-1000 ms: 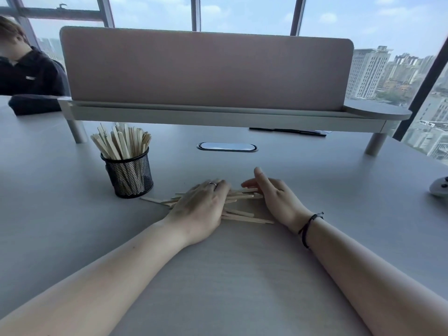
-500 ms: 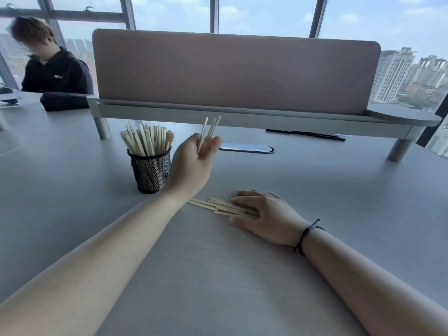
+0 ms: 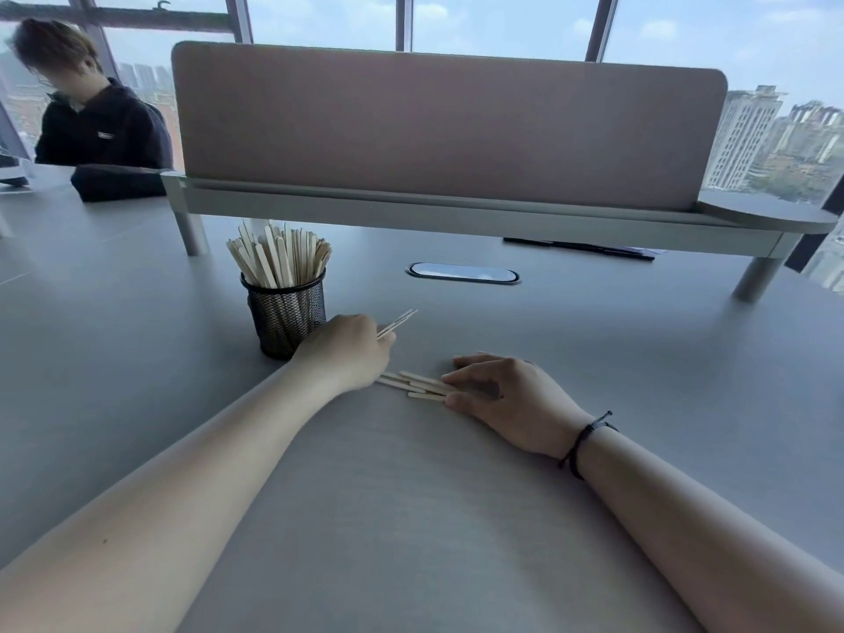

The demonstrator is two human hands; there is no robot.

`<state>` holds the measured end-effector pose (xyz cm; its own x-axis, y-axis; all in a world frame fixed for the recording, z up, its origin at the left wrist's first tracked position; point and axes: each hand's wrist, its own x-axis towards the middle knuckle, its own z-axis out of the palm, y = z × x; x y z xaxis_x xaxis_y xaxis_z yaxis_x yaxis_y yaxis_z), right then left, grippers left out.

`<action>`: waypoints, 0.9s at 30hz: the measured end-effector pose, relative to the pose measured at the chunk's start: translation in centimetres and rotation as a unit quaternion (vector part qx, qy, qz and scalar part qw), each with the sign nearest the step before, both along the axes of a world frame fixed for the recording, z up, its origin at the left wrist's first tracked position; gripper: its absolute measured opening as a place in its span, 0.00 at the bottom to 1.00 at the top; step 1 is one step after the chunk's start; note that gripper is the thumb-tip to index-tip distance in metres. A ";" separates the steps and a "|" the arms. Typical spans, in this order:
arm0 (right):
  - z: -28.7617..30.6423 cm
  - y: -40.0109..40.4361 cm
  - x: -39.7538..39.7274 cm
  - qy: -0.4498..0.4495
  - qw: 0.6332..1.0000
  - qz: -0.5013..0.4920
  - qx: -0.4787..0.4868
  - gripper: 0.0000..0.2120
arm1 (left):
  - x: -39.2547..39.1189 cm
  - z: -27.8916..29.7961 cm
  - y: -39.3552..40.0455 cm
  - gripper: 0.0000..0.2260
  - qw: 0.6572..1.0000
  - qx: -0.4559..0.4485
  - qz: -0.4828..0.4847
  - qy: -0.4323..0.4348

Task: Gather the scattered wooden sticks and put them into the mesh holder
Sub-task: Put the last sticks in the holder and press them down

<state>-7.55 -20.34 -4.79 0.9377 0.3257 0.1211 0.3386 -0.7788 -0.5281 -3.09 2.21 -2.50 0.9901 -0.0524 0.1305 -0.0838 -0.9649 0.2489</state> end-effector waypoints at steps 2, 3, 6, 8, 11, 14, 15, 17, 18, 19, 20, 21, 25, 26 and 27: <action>0.1 0.1 -0.1 0.000 1.000 -0.001 0.003 0.15 | -0.1 0.3 -0.8 0.20 0.999 -0.034 -0.018 0.021; 0.2 0.1 -0.1 0.000 1.000 -0.001 0.005 0.15 | -0.3 0.5 -1.3 0.20 0.998 -0.049 -0.028 0.035; 0.5 0.2 -0.2 0.002 1.000 -0.002 0.009 0.14 | -0.7 0.7 -3.4 0.19 0.982 -0.147 -0.053 0.110; 0.6 0.2 -0.2 0.003 1.000 -0.006 0.010 0.14 | -1.0 0.5 -4.6 0.16 0.940 -0.282 -0.063 0.183; 0.7 0.1 -0.1 0.012 1.000 -0.007 0.021 0.13 | -1.3 0.2 -5.0 0.16 0.846 -0.452 -0.092 0.268; 0.9 0.0 0.0 0.002 1.000 -0.001 0.012 0.08 | -1.0 1.0 -3.8 0.16 0.755 -0.581 -0.113 0.284; 1.0 0.0 0.0 -0.005 1.000 -0.001 -0.003 0.07 | -0.9 1.5 -3.2 0.16 0.735 -0.612 -0.111 0.270; 1.5 0.1 -0.1 -0.012 0.998 0.008 -0.054 0.07 | -0.6 2.2 -2.0 0.16 0.713 -0.653 -0.104 0.233; 1.8 0.2 -0.2 -0.011 0.996 0.016 -0.084 0.08 | -0.5 2.3 -1.5 0.17 0.706 -0.667 -0.100 0.216; 2.1 0.2 -0.3 -0.006 0.994 0.024 -0.109 0.08 | -0.4 2.3 -1.1 0.17 0.696 -0.681 -0.098 0.204; 2.5 0.2 -0.4 0.003 0.992 0.030 -0.125 0.08 | -0.3 2.2 -0.8 0.17 0.684 -0.697 -0.097 0.194; 2.8 0.2 -0.5 0.016 0.990 0.034 -0.133 0.09 | -0.3 2.1 -0.7 0.18 0.670 -0.712 -0.098 0.186; 3.5 0.3 -0.7 0.041 0.988 0.037 -0.141 0.11 | -0.6 1.9 -0.8 0.20 0.655 -0.736 -0.111 0.127; 3.5 0.3 -0.7 0.037 0.989 0.036 -0.138 0.11 | -0.7 1.9 -0.9 0.20 0.656 -0.738 -0.116 0.108; 3.5 0.3 -0.7 0.032 0.990 0.032 -0.133 0.10 | -0.7 2.0 -1.0 0.21 0.653 -0.742 -0.121 0.089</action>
